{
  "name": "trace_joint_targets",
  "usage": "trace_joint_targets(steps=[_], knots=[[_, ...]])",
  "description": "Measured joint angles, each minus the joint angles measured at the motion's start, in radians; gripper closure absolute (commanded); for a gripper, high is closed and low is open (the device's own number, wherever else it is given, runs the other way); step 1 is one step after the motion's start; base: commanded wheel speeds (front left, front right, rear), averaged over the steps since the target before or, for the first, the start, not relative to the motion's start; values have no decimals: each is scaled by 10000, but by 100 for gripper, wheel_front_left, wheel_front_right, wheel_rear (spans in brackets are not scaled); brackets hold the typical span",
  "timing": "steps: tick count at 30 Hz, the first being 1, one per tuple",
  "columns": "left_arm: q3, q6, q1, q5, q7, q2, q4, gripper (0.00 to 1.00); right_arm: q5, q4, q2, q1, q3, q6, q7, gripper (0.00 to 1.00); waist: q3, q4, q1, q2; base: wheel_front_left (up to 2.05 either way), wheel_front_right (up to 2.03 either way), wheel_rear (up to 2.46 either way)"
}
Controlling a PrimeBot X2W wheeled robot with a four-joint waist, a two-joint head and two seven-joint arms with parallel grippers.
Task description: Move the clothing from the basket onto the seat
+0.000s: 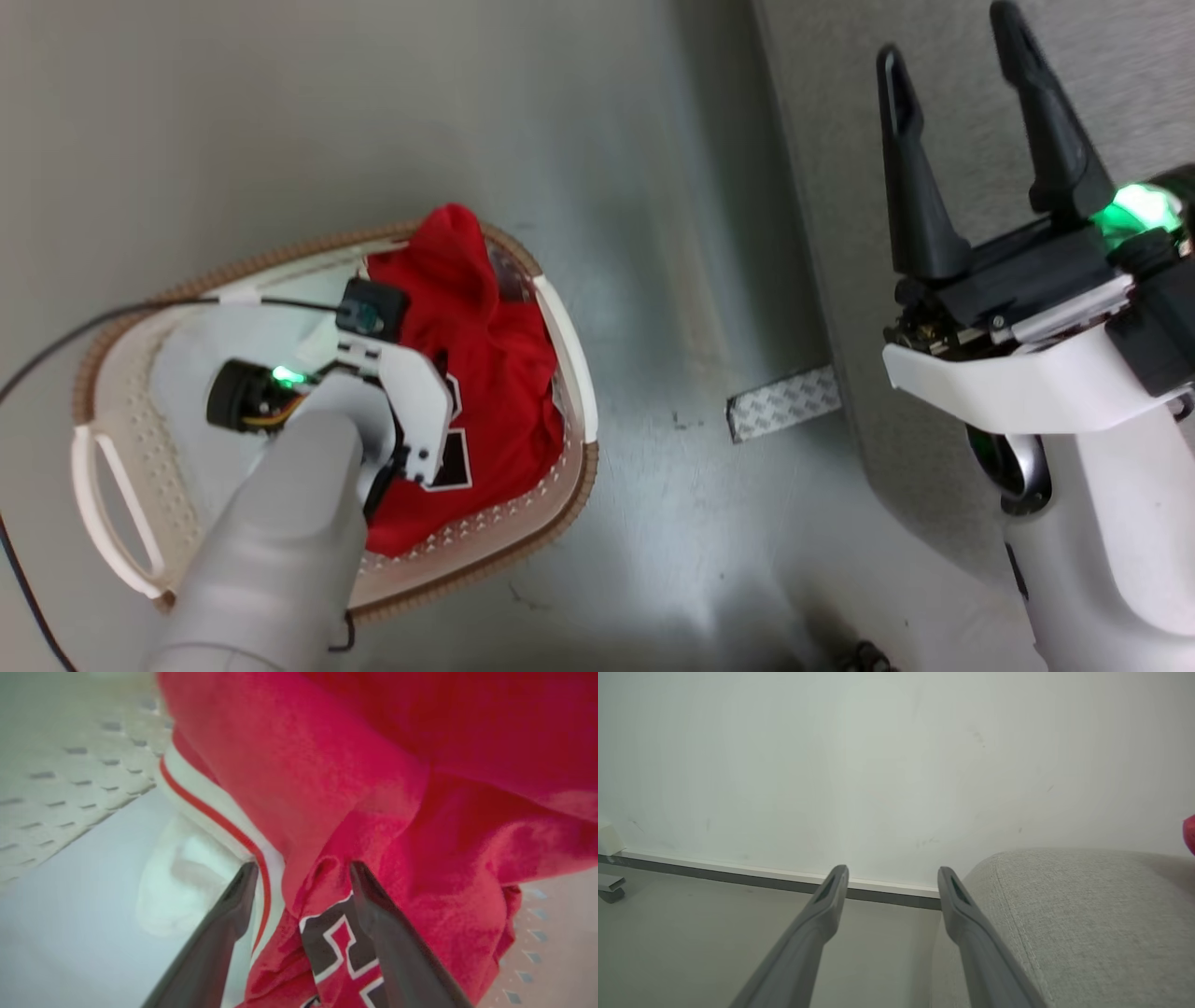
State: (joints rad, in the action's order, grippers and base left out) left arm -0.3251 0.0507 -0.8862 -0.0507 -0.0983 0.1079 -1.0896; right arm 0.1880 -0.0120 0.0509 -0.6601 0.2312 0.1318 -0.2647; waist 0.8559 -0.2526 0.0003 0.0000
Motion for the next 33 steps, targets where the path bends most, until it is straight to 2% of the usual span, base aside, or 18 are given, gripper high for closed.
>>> trace_joint_targets(steps=[8, 15, 16, 17, 25, 33], knots=[[-366, -73, -1084, 265, 173, -56, -709, 0, -44, 458, 0, -426, 148, 0, 0, 0, 1084, 79, -1, 0, 0, 0, 0], [-614, -163, -1577, 349, 399, -130, -1151, 0, -17, 556, 0, -450, 134, 0, 0, 0, 1533, 64, -2, 0, 0, 0, 0], [-646, -165, -1595, 349, 470, -151, -1202, 68, -13, 554, 0, -440, 119, 0, 0, 0, 1541, 64, -2, 0, 0, 0, 0], [-673, -161, -1602, 349, 522, -178, -1252, 100, 8, 550, 0, -425, 107, 0, 0, 0, 1536, 66, -2, 0, 0, 0, 0], [-667, -155, -1233, 146, 1404, -299, -1557, 100, 255, 286, 0, -112, -54, 0, 0, 0, 895, 165, -2, 0, 0, 0, 0], [-500, 115, 58, -512, 2466, -481, -1678, 100, 491, -380, -4, 980, -98, 0, 0, 0, -816, 453, -3, 0, 0, 0, 0]])
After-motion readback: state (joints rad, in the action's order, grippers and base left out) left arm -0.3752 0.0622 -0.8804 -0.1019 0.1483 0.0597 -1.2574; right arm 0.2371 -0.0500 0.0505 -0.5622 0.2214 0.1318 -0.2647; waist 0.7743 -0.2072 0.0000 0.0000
